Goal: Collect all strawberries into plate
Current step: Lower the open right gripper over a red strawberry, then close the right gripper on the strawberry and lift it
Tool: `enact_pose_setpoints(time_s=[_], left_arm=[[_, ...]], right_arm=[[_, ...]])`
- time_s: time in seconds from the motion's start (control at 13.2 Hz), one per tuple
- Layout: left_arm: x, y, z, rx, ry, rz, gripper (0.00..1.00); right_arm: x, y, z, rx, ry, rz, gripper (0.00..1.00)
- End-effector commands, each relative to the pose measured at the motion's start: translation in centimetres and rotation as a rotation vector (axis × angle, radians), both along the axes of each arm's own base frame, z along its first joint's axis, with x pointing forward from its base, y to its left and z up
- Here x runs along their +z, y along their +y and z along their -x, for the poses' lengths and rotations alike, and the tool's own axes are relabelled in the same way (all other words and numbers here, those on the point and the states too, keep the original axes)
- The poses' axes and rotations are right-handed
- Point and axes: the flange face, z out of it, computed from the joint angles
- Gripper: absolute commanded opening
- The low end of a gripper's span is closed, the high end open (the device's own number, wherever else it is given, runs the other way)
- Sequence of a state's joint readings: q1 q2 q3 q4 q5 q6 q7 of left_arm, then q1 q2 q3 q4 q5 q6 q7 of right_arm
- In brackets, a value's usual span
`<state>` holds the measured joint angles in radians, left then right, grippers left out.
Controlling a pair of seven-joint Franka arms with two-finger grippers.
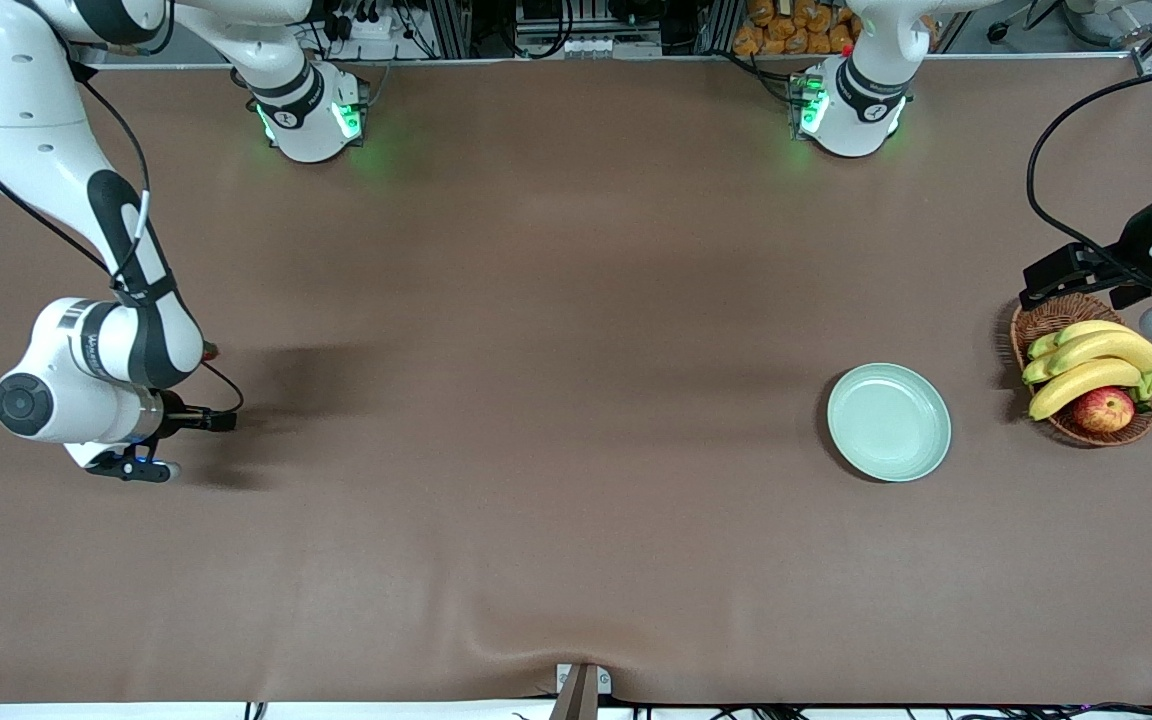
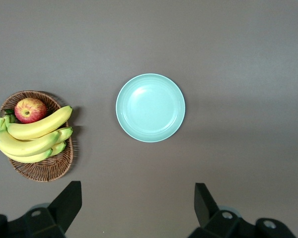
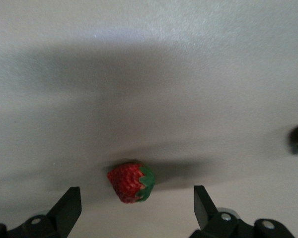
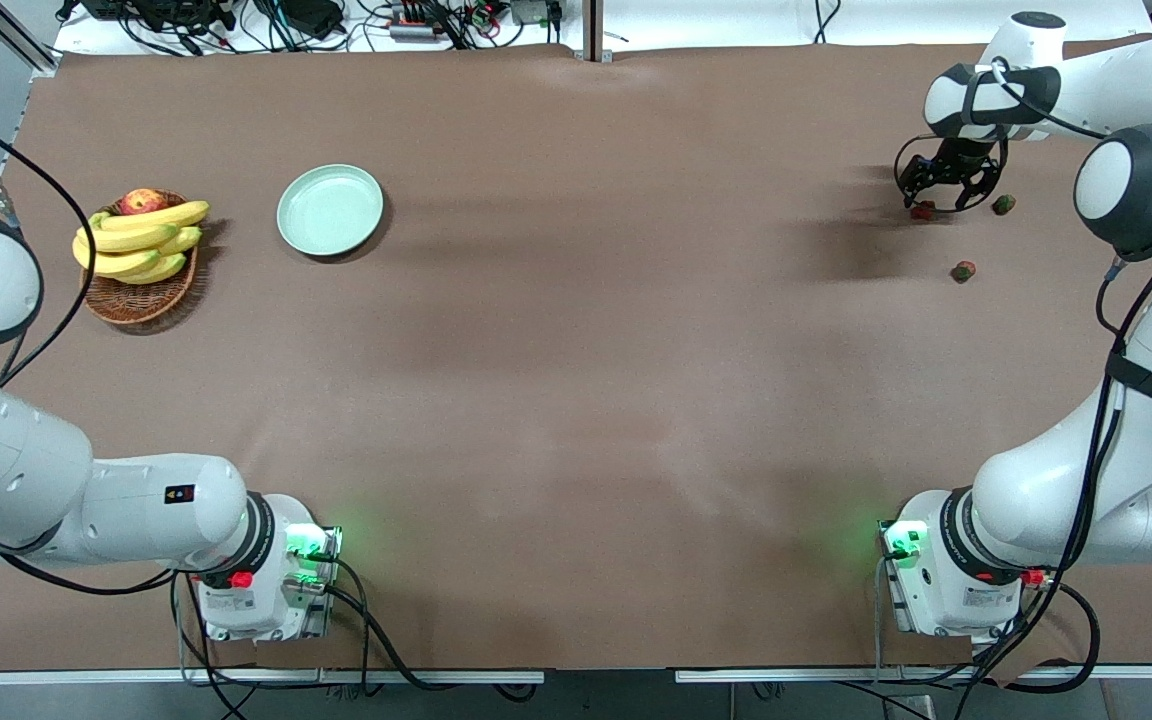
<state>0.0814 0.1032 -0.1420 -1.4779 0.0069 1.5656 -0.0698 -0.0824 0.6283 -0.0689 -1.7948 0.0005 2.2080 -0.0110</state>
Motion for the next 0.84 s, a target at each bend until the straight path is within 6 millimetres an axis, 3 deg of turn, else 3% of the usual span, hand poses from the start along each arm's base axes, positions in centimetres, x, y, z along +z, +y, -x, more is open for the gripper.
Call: enact_pose_setpoints(time_s=[0.0,0.61,0.68,0.76], left_arm=[[0.2,0.1,0.0,0.000,0.000,-0.023,1.00],[0.1,0.4,0.0,0.002,0.003,-0.023,1.00],[0.0,0.4,0.0,0.002,0.004,-0.023,1.00],[0.0,0.4,0.0,0.002,0.004,-0.023,1.00]], right_arm=[[-0.3,0.2,0.3,-0.005,0.003,-0.008,1.00],[-1.2,0.1,0.1,-0.005,-0.010,-0.006,1.00],[-1.3,0.2,0.1,-0.005,-0.012,-0.005,0.86],[-1.4,0.3,0.1,-0.005,-0.012,-0.005,0.66]])
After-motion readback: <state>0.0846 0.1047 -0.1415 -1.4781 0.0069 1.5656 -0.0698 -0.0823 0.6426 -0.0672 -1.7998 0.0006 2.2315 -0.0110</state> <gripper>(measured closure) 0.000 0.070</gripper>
